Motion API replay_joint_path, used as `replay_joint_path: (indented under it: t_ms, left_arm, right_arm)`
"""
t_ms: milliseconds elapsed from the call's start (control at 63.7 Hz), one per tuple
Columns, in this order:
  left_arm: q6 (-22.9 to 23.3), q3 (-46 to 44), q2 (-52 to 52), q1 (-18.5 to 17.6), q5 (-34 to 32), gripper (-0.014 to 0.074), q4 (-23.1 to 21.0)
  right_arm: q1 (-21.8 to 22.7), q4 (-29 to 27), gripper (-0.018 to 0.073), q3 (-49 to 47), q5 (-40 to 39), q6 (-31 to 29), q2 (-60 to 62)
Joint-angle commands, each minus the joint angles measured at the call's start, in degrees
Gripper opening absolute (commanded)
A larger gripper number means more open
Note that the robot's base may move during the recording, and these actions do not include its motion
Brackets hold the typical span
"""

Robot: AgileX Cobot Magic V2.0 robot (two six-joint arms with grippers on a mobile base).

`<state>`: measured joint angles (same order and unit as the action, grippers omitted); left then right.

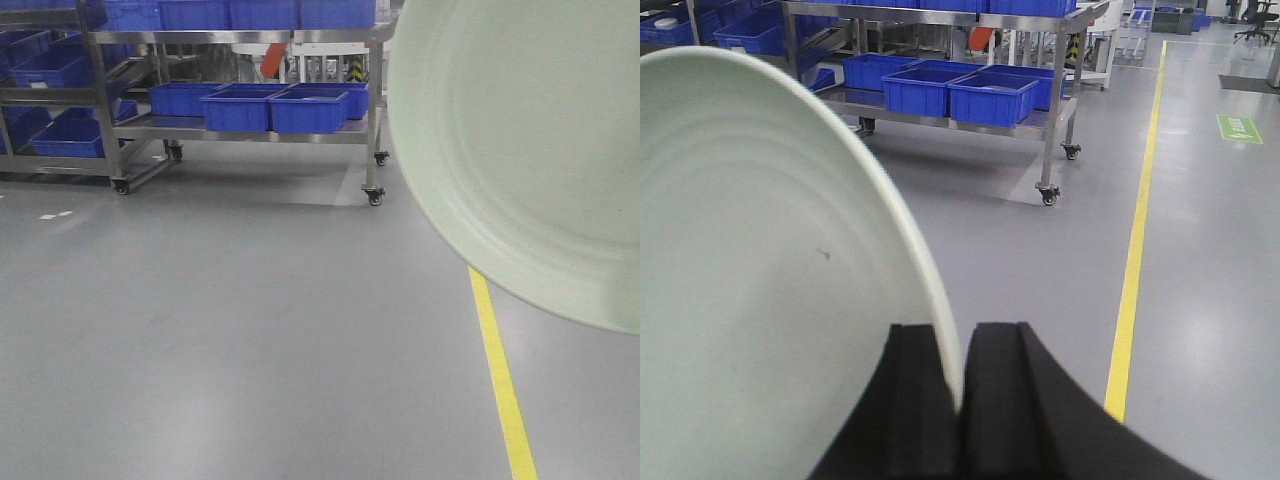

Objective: Place green plate on second shelf with right arm
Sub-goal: 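Drive the base across the floor holding the plate in the right gripper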

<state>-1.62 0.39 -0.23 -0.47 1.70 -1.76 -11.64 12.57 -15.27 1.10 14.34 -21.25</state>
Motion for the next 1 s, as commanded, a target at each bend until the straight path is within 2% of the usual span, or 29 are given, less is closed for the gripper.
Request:
replay_joint_path:
  t_ms: [0,988]
  left_arm:
    - [0.12,2.27,-1.00,-0.03,-5.07,0.0130,-0.18]
    - [0.12,2.27,-1.00,-0.03,-5.07,0.0130,-0.18]
  right_arm:
    - [0.31,0.41,0.0055,-1.91,-6.70,0.58,-0.38]
    - [0.31,0.41,0.0055,-1.91,-6.70,0.58,-0.38]
